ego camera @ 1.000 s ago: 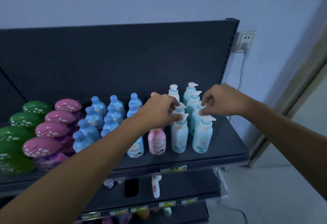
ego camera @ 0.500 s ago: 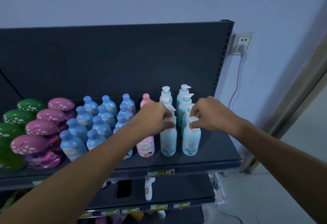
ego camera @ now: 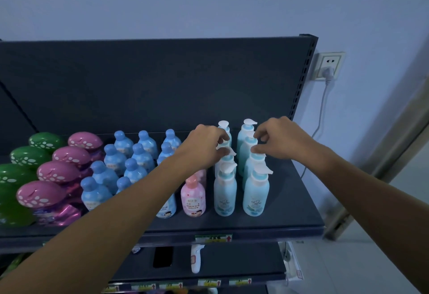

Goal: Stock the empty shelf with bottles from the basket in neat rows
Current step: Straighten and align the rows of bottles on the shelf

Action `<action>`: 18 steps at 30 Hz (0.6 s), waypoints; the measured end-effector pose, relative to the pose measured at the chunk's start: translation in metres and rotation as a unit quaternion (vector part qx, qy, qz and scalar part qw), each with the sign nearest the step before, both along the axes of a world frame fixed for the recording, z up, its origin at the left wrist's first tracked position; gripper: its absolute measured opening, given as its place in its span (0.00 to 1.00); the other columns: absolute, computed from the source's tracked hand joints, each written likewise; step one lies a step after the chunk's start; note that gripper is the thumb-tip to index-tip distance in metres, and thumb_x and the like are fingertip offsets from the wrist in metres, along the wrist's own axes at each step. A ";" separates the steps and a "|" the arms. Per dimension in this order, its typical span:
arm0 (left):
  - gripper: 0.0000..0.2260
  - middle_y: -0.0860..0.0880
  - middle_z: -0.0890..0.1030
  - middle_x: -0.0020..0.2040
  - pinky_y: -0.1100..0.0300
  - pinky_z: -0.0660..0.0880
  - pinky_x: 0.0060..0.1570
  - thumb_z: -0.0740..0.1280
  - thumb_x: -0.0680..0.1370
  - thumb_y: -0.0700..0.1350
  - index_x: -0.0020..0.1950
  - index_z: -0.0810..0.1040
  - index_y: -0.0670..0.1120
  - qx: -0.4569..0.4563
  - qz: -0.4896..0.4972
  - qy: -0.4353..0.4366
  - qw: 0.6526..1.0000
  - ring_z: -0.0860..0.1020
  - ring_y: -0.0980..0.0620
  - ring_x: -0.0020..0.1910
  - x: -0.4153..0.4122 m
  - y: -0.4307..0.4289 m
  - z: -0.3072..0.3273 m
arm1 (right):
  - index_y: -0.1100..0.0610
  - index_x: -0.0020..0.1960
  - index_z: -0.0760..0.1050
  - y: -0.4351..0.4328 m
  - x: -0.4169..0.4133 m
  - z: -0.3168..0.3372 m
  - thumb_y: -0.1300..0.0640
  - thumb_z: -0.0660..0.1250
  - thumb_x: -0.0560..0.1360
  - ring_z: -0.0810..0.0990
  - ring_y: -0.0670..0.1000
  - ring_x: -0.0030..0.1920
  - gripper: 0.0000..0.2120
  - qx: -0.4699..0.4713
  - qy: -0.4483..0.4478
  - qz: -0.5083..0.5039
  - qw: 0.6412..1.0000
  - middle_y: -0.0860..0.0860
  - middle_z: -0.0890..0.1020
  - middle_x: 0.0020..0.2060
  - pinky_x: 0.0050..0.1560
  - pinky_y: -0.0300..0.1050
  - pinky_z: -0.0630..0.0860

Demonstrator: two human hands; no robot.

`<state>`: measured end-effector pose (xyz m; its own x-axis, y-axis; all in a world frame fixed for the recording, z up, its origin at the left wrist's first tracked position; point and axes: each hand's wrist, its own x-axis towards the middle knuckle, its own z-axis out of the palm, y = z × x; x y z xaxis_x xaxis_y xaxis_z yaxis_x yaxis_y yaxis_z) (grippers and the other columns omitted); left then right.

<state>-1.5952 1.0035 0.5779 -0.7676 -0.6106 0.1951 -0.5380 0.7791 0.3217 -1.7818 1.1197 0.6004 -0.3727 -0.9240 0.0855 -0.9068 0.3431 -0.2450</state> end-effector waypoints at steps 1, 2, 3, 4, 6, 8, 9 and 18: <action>0.16 0.51 0.84 0.54 0.55 0.76 0.55 0.73 0.77 0.49 0.64 0.81 0.50 0.006 -0.011 -0.018 1.000 0.81 0.50 0.53 -0.003 -0.003 0.000 | 0.50 0.58 0.81 -0.004 -0.001 -0.002 0.44 0.77 0.69 0.82 0.51 0.49 0.21 0.017 -0.005 0.002 1.000 0.48 0.83 0.47 0.53 0.52 0.81; 0.18 0.51 0.83 0.55 0.53 0.75 0.58 0.73 0.77 0.48 0.66 0.80 0.51 0.009 -0.022 -0.039 0.999 0.80 0.49 0.55 -0.005 -0.005 -0.001 | 0.50 0.59 0.81 -0.007 -0.002 -0.005 0.45 0.78 0.68 0.82 0.52 0.50 0.21 0.033 -0.011 0.003 0.999 0.49 0.82 0.49 0.54 0.52 0.81; 0.19 0.51 0.83 0.56 0.51 0.74 0.61 0.73 0.76 0.48 0.67 0.79 0.51 0.010 -0.032 -0.061 0.998 0.80 0.49 0.56 -0.007 -0.007 -0.001 | 0.50 0.60 0.81 -0.010 -0.003 -0.008 0.46 0.78 0.68 0.82 0.53 0.51 0.22 0.046 -0.016 0.004 0.999 0.50 0.82 0.51 0.54 0.52 0.81; 0.19 0.52 0.84 0.56 0.49 0.73 0.62 0.73 0.76 0.47 0.67 0.79 0.52 0.010 -0.041 -0.079 0.996 0.79 0.50 0.56 -0.009 -0.009 -0.002 | 0.50 0.59 0.82 -0.012 -0.003 -0.011 0.47 0.79 0.68 0.82 0.53 0.51 0.21 0.054 -0.018 0.006 0.998 0.50 0.82 0.51 0.54 0.52 0.81; 0.17 0.52 0.84 0.54 0.47 0.73 0.62 0.73 0.77 0.47 0.65 0.81 0.53 0.012 -0.048 -0.095 0.994 0.80 0.50 0.54 -0.011 -0.011 -0.005 | 0.50 0.58 0.83 -0.015 -0.004 -0.016 0.49 0.79 0.68 0.83 0.54 0.51 0.19 0.056 -0.016 0.008 0.998 0.51 0.83 0.52 0.54 0.52 0.81; 0.14 0.52 0.85 0.52 0.47 0.72 0.62 0.72 0.77 0.47 0.63 0.82 0.54 0.013 -0.045 -0.086 0.995 0.80 0.49 0.52 -0.012 -0.012 -0.007 | 0.51 0.55 0.84 -0.016 -0.005 -0.019 0.50 0.79 0.67 0.83 0.53 0.50 0.17 0.042 -0.015 0.007 0.999 0.51 0.84 0.51 0.52 0.51 0.82; 0.14 0.52 0.85 0.50 0.48 0.72 0.62 0.72 0.77 0.46 0.62 0.83 0.53 0.010 -0.043 -0.078 0.996 0.80 0.49 0.52 -0.012 -0.013 -0.008 | 0.52 0.54 0.85 -0.017 -0.005 -0.020 0.50 0.79 0.67 0.83 0.53 0.49 0.16 0.034 -0.017 0.006 0.999 0.50 0.84 0.49 0.51 0.50 0.82; 0.17 0.53 0.84 0.48 0.53 0.71 0.56 0.71 0.76 0.41 0.63 0.82 0.53 -0.015 -0.038 -0.075 0.996 0.77 0.49 0.54 -0.013 -0.015 -0.010 | 0.52 0.51 0.86 -0.022 -0.007 -0.024 0.51 0.79 0.66 0.84 0.51 0.45 0.14 0.018 -0.037 -0.007 0.999 0.48 0.85 0.46 0.46 0.46 0.82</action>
